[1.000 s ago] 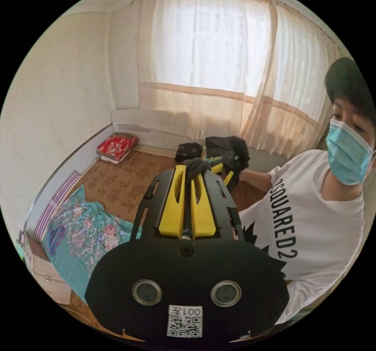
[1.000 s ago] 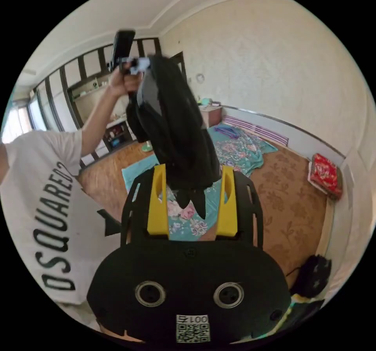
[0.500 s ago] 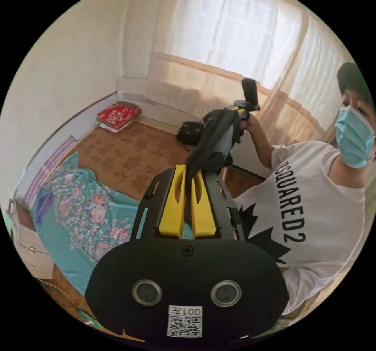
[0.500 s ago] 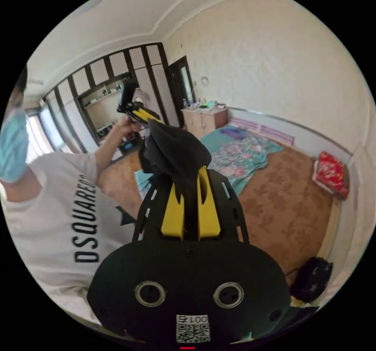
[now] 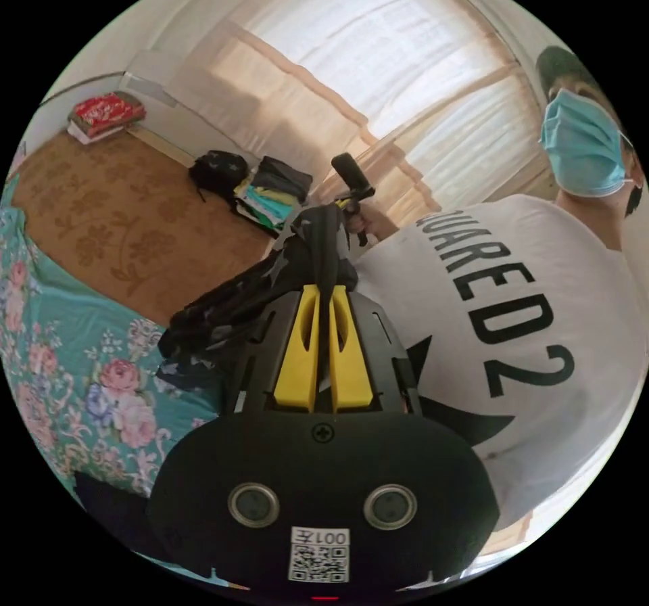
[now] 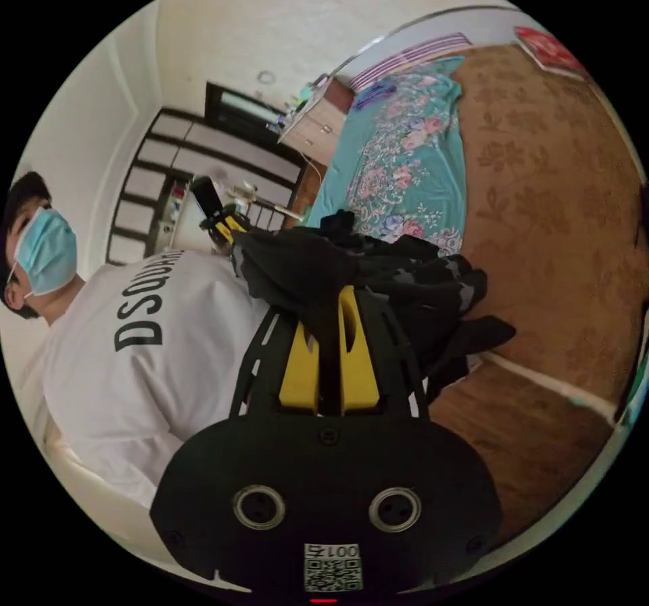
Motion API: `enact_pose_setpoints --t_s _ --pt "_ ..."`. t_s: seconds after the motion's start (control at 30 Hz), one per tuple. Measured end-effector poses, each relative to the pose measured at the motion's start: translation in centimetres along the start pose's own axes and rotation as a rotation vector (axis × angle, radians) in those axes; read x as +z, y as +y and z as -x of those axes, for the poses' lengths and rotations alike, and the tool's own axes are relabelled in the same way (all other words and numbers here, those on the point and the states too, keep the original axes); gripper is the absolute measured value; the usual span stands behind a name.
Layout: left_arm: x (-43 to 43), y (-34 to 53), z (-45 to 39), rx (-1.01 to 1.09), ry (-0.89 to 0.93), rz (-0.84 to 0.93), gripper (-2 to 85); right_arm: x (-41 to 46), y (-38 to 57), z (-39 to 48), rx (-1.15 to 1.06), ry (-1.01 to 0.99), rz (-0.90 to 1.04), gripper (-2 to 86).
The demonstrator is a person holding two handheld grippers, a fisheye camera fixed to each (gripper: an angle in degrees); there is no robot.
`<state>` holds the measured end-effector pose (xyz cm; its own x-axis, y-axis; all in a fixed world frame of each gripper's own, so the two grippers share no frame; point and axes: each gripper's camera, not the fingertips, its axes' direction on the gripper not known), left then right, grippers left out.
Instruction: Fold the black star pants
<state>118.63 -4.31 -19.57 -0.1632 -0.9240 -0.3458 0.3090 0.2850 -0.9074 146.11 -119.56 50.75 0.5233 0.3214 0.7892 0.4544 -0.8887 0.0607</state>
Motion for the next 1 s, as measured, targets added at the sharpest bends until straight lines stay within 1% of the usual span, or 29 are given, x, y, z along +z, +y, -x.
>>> enact_pose_setpoints --t_s 0.07,0.13,0.2,0.27,0.33,0.37,0.4,0.43,0.47,0.5,0.53,0.57,0.6,0.67,0.73,0.8,0.83,0.9,0.93,1.0 --pt "1.9 -2.0 1.2 -0.002 0.046 -0.012 -0.8 -1.2 0.0 -0.9 0.029 -0.01 -0.038 4.7" --pt "4.0 -4.9 2.6 0.013 0.033 0.032 -0.8 -3.1 -2.5 -2.0 0.018 0.087 0.0 4.7" --pt "7.0 -9.7 5.0 0.03 -0.063 0.109 -0.8 -4.3 -5.8 -3.5 -0.013 0.199 0.074 4.9" --pt "9.2 -13.6 7.6 0.031 -0.147 0.124 -0.7 -5.5 -9.9 -5.6 -0.053 0.314 0.141 5.1" --pt "11.7 -17.6 11.1 0.021 -0.221 0.132 -0.4 -6.9 -15.9 -9.9 -0.098 0.452 0.193 6.0" --pt "13.6 -20.1 14.0 -0.012 -0.288 0.134 0.0 -7.2 -17.4 -11.2 -0.11 0.488 0.199 6.5" --pt "15.6 -22.3 17.4 -0.082 -0.37 0.132 0.8 -7.4 -20.4 -14.2 -0.139 0.576 0.2 7.4" --pt "16.6 -23.2 19.3 -0.129 -0.413 0.13 1.2 -7.3 -23.2 -17.9 -0.158 0.659 0.192 8.4" --pt "18.7 -24.7 23.1 -0.224 -0.479 0.122 2.3 -7.1 -24.5 -19.9 -0.157 0.689 0.195 8.8" --pt "20.8 -25.6 26.7 -0.334 -0.526 0.112 3.2 -6.7 -26.8 -24.3 -0.138 0.726 0.227 9.5" --pt "21.8 -25.7 28.4 -0.404 -0.547 0.101 3.5 -6.5 -28.4 -28.6 -0.091 0.745 0.256 10.5" --pt "23.8 -25.5 30.9 -0.527 -0.568 0.075 4.0 -6.6 -28.8 -30.5 -0.064 0.742 0.265 11.0" --pt "25.9 -24.9 32.3 -0.611 -0.569 0.02 4.3 -7.3 -29.0 -33.6 -0.029 0.72 0.255 11.5" --pt "29.5 -23.7 32.9 -0.689 -0.544 -0.074 5.6 -8.5 -27.8 -37.1 -0.011 0.704 0.198 12.6" --pt "34.5 -22.2 32.7 -0.744 -0.527 -0.052 5.9 -8.8 -24.3 -41.5 0.014 0.756 0.241 14.3" --pt "42.2 -20.5 32.0 -0.822 -0.484 0.041 6.6 -8.0 -20.6 -45.1 0.077 0.749 0.311 15.5" --pt "44.2 -20.2 31.8 -0.841 -0.463 0.061 6.8 -7.0 -18.0 -47.4 0.133 0.718 0.364 16.3" --pt "51.6 -20.2 30.9 -0.885 -0.393 0.094 8.4 -5.0 -14.5 -50.8 0.219 0.663 0.445 16.8" --pt "53.3 -20.5 30.6 -0.886 -0.38 0.093 8.8 -3.7 -12.7 -52.4 0.263 0.606 0.459 16.7" --pt "59.4 -22.5 29.7 -0.881 -0.373 0.104 9.7 -1.8 -11.0 -53.9 0.309 0.512 0.424 16.1"
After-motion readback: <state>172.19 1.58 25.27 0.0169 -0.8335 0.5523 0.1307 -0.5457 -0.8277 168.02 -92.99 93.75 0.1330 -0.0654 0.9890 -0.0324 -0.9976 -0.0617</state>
